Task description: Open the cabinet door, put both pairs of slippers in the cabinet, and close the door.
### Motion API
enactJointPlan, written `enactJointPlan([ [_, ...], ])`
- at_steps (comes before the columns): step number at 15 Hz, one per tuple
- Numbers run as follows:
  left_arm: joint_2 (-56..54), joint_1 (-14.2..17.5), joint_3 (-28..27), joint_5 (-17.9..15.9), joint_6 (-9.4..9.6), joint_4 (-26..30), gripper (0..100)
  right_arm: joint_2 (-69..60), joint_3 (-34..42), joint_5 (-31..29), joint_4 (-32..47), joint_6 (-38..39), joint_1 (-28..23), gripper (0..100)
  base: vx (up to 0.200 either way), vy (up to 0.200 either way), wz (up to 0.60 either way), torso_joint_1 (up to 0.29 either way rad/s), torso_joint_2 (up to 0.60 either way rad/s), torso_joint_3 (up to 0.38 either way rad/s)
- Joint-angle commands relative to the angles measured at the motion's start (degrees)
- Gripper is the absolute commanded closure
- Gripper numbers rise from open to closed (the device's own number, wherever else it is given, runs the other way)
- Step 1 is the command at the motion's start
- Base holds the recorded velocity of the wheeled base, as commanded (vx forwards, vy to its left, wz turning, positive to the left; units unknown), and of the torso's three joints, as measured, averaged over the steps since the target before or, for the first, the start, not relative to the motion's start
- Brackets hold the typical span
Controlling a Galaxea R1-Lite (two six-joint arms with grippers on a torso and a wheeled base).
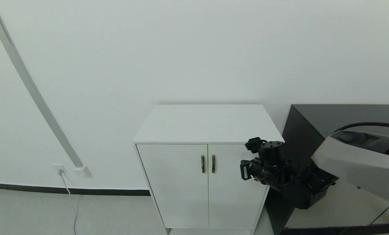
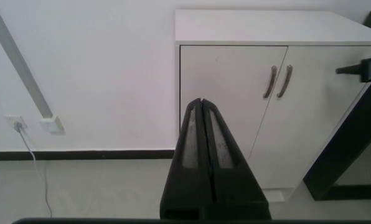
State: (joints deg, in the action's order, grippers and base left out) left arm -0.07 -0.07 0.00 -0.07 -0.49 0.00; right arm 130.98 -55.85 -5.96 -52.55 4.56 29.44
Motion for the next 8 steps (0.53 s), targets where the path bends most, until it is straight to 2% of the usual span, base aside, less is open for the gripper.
enactJointPlan([
  [1, 0.07, 0.07, 0.0, -0.01, -0.04, 0.0, 100, -8.98, 7.42, -1.77, -1.85, -0.16, -1.67, 100, 0.0, 0.0, 0.0, 0.0, 0.0, 0.0],
  [8, 0.07, -0.01, 0.0, 0.07, -0.04, 0.0, 100, -20.67, 21.83, -8.8, -4.31, -0.16, -7.56, 100, 0.0, 0.0, 0.0, 0.0, 0.0, 0.0],
])
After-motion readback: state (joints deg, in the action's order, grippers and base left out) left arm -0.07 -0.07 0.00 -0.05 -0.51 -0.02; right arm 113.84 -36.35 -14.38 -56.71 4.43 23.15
